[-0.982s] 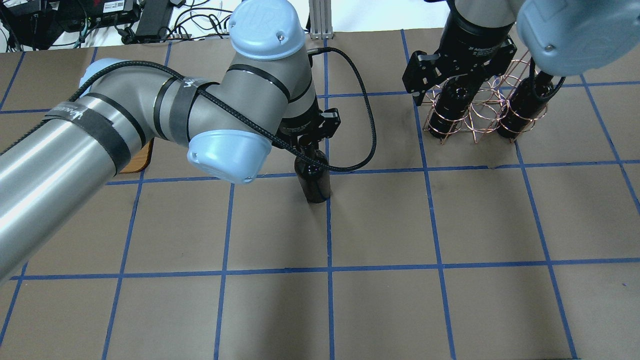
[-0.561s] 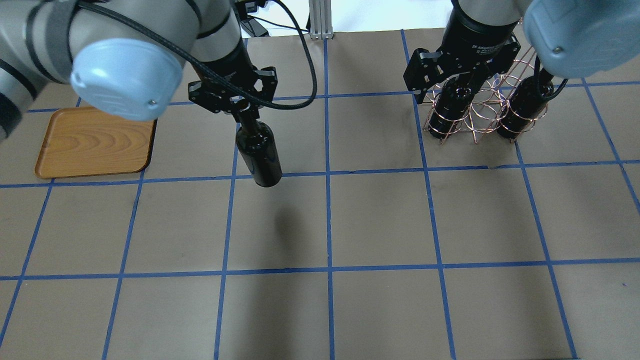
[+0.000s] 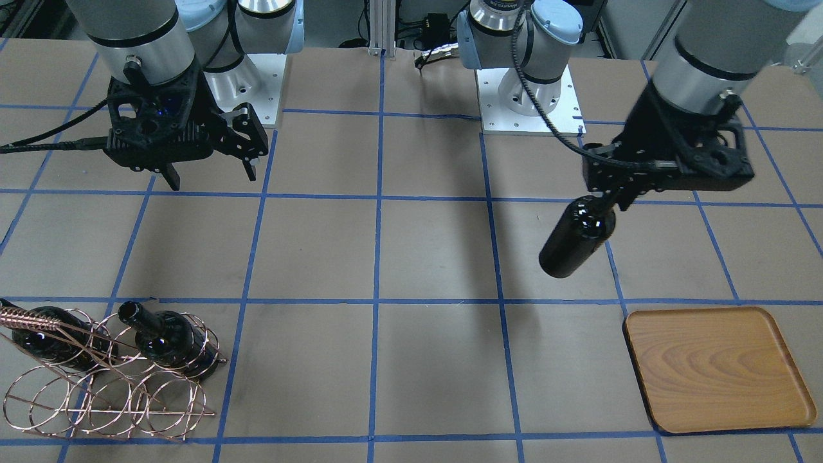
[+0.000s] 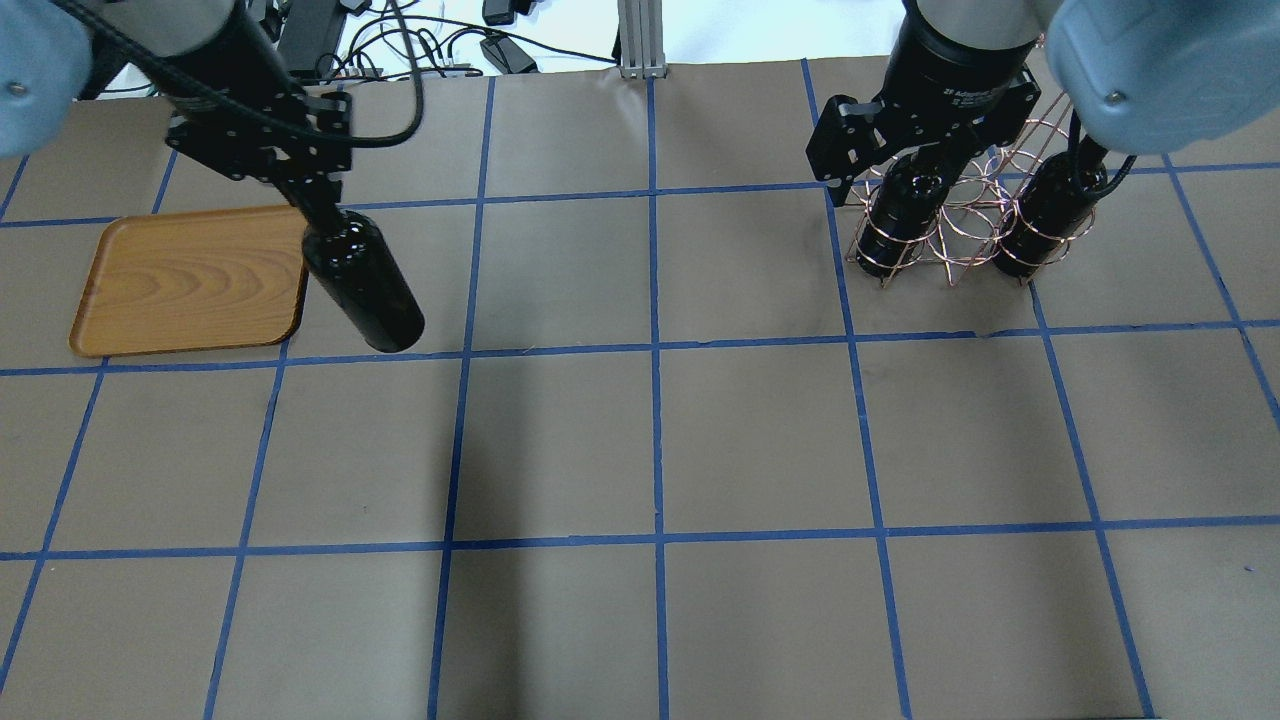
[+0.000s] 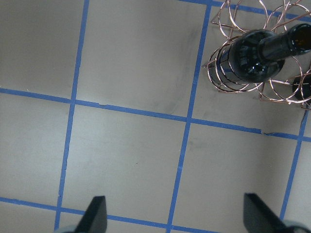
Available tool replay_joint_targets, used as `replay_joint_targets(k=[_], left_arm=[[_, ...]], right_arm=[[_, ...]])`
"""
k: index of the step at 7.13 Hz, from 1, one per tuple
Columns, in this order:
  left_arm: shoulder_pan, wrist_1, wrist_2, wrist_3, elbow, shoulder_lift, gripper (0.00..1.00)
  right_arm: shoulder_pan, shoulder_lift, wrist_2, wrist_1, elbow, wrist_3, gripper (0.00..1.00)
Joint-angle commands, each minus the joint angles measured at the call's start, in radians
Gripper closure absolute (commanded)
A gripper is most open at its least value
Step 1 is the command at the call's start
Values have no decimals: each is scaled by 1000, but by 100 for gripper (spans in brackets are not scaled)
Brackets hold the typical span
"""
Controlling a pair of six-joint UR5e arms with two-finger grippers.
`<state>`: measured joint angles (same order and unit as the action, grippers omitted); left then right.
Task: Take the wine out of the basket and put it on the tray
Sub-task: 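Carry the bottle with the left gripper over the wooden tray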
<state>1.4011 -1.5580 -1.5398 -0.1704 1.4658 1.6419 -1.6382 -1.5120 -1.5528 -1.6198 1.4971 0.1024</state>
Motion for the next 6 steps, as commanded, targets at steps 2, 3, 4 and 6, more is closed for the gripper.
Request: replay_joint_targets(k=[2, 3, 4, 6], left_arm=[[-243, 4, 37, -299, -34, 44, 100], [-251, 10, 30, -331, -68, 59, 100], [-255, 42, -8, -380, -91, 79, 100], [-301, 100, 3, -447, -91, 108, 100]], right_arm=[[1, -8, -6, 4, 0, -1, 0], [1, -7, -1, 3, 0, -1, 0], [0, -5, -1, 0, 2, 0, 0], [0, -7, -3, -5, 17, 0, 0]])
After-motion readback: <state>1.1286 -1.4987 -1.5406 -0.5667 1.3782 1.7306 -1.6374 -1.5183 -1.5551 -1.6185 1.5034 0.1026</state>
